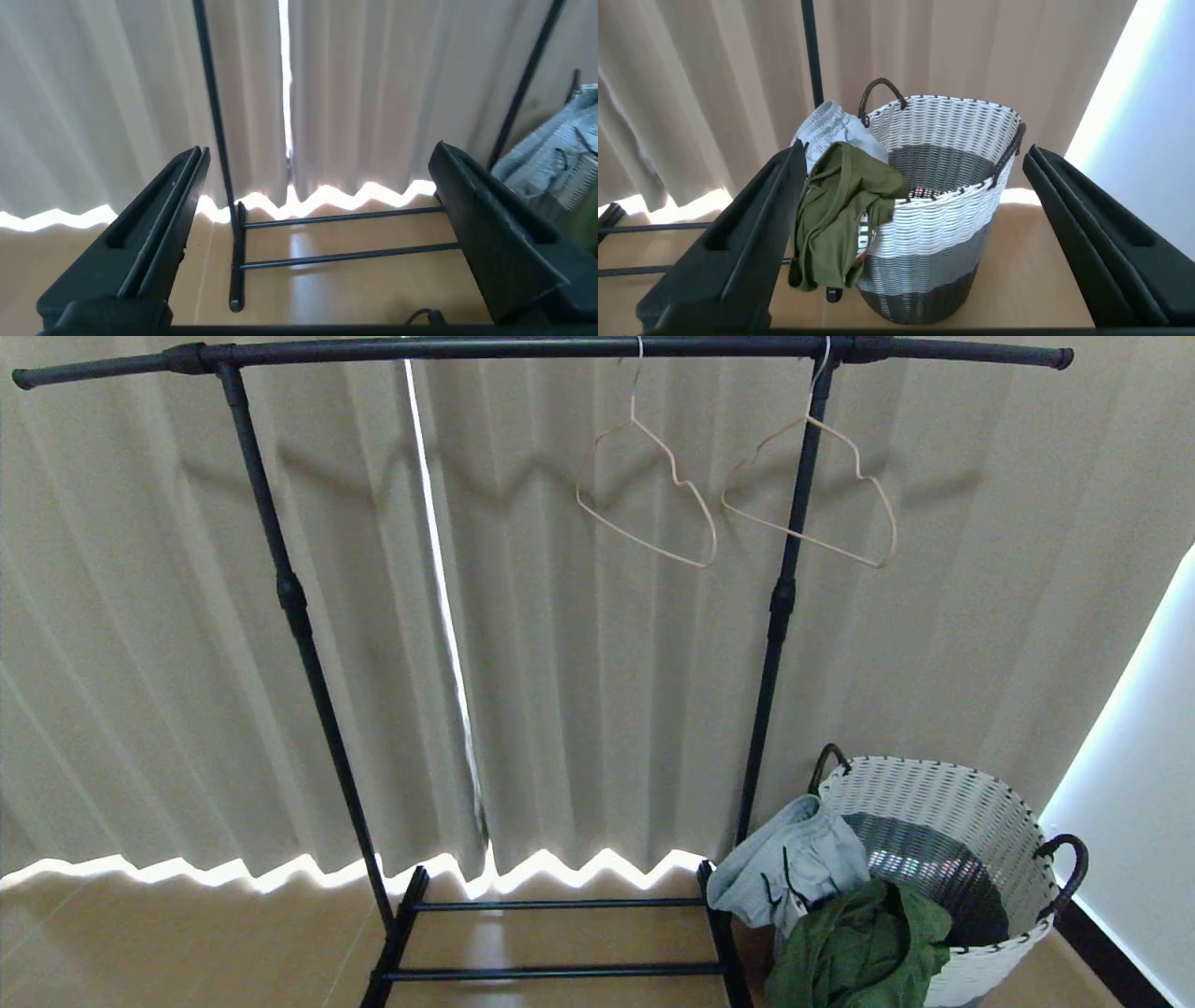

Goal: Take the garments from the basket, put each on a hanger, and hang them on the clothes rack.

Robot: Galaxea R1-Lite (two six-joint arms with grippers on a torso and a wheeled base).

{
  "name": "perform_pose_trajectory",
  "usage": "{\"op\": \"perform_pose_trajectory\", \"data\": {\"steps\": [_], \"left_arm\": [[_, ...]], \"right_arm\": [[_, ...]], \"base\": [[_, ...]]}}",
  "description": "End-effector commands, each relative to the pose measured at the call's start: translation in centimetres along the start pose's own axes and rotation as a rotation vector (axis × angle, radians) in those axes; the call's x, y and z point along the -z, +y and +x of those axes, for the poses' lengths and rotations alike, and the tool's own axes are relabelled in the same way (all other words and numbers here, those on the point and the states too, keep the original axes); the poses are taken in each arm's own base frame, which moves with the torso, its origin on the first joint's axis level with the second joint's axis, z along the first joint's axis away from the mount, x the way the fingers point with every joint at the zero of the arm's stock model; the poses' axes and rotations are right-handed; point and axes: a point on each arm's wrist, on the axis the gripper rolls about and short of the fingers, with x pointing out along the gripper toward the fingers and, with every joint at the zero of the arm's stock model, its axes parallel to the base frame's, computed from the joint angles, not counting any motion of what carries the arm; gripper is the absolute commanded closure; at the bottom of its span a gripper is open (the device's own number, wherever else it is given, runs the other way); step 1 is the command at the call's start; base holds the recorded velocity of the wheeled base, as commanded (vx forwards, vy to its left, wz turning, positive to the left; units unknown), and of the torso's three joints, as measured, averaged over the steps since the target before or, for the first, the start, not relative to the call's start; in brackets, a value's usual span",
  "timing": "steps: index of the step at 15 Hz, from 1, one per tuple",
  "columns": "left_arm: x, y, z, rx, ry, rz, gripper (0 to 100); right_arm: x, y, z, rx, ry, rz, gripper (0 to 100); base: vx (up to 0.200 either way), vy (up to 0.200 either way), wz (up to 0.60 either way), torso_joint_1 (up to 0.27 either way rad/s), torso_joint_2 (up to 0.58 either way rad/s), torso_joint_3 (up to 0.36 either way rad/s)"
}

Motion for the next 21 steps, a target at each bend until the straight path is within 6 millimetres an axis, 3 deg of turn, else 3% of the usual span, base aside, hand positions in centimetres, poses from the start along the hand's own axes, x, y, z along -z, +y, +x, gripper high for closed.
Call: {"op": "perform_pose_trajectory", "data": {"steps": [1, 14, 21], "left_arm": [[0.01, 0.01, 0.01, -0.002, 0.002, -0.001, 0], [-0.01, 0.01, 0.01, -0.002, 0.000, -0.007, 0], [-0.01, 0.00, 0.01, -0.001, 0.000, -0.006, 0]], "right_arm": [[-0.03, 0.00, -0.01, 0.000, -0.002, 0.002, 0], [-0.05, 0.00, -0.01, 0.000, -0.004, 0.003, 0], [-0.03, 0.00, -0.01, -0.002, -0.002, 0.002, 0]], "base": [[0.200, 0.000, 0.00, -0.002, 0.00, 0.002], [0.200, 0.000, 0.00, 0.003, 0.00, 0.002], [0.000, 0.000, 0.00, 0.000, 0.00, 0.000]]}}
